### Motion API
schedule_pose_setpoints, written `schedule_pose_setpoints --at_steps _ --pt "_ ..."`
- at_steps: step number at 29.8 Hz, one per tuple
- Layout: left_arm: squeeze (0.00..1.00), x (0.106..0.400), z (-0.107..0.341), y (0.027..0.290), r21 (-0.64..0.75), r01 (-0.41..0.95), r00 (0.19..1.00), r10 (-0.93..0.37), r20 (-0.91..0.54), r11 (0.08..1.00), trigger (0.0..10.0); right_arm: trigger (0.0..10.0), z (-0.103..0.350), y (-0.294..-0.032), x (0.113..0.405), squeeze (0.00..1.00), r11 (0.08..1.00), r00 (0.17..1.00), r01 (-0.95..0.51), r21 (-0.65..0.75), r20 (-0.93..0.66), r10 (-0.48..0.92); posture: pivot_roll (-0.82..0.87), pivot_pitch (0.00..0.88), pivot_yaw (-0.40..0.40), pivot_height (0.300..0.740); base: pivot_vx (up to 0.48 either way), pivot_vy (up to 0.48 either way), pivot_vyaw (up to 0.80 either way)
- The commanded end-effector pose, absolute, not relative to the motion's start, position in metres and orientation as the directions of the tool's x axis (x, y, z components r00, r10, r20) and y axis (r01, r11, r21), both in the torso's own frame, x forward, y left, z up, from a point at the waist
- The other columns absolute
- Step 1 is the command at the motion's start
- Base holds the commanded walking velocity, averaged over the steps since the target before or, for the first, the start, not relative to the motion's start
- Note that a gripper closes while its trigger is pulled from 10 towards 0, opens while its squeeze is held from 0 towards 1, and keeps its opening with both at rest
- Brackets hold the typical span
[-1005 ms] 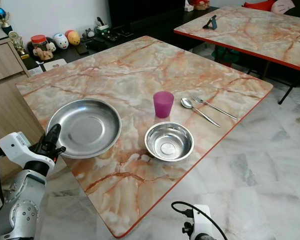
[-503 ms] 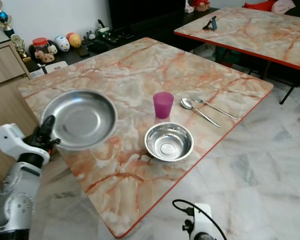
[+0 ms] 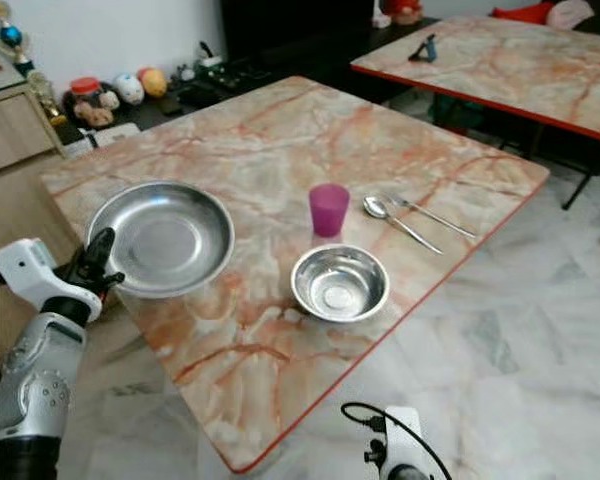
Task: Setting the table
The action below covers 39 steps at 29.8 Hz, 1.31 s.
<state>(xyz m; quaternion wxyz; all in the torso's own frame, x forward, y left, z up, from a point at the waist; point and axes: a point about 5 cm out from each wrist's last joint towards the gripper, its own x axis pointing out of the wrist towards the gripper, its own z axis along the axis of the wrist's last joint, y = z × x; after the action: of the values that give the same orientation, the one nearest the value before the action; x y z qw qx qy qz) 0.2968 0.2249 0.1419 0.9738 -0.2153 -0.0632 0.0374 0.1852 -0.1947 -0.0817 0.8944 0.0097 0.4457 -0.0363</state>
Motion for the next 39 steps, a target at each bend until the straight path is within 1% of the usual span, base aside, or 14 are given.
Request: schedule_pose_setpoints --at_steps 1,6,14,20,22,34,39 --pt "0.00 0.293 0.145 0.227 -0.446 -0.054 0.983 0.125 0.131 0.893 10.0 10.0 -0.082 -0.193 0.186 0.00 0.996 0.595 0.092 0.007 -0.802 -0.049 -0.04 0.000 0.026 0.707 0.000 0.000 0.00" --pt "0.00 0.288 0.144 0.223 -0.455 -0.057 0.983 0.129 0.130 0.889 10.0 10.0 -0.080 -0.194 0.189 0.00 0.994 0.602 0.102 0.026 -0.797 -0.041 -0.02 0.000 0.021 0.707 0.000 0.000 0.00" --pt "0.00 0.283 0.150 0.229 -0.450 -0.081 0.975 0.163 0.148 0.889 10.0 10.0 -0.079 -0.194 0.191 0.00 0.995 0.605 0.097 0.026 -0.795 -0.038 0.00 0.000 0.013 0.707 0.000 0.000 0.00" --pt "0.00 0.279 0.152 0.229 -0.445 -0.076 0.973 0.163 0.162 0.892 10.0 10.0 -0.081 -0.194 0.188 0.00 0.994 0.598 0.108 0.028 -0.800 -0.043 -0.01 0.000 0.019 0.707 0.000 -0.431 0.00" --pt "0.00 0.278 0.155 0.228 -0.451 -0.063 0.971 0.159 0.178 0.890 10.0 10.0 -0.082 -0.195 0.186 0.00 0.994 0.593 0.105 0.025 -0.804 -0.042 0.00 0.000 0.008 0.707 0.000 -0.480 0.00" --pt "0.00 0.281 0.161 0.225 -0.466 -0.054 0.968 0.161 0.194 0.883 10.0 10.0 -0.080 -0.196 0.189 0.00 0.995 0.593 0.098 0.017 -0.804 -0.045 0.00 0.000 -0.002 0.707 0.000 -0.480 0.00" --pt "0.00 0.282 0.165 0.226 -0.469 -0.058 0.964 0.171 0.203 0.881 10.0 10.0 -0.079 -0.196 0.190 0.00 0.996 0.599 0.091 0.008 -0.799 -0.048 0.00 0.000 -0.002 0.707 0.000 -0.480 0.75"
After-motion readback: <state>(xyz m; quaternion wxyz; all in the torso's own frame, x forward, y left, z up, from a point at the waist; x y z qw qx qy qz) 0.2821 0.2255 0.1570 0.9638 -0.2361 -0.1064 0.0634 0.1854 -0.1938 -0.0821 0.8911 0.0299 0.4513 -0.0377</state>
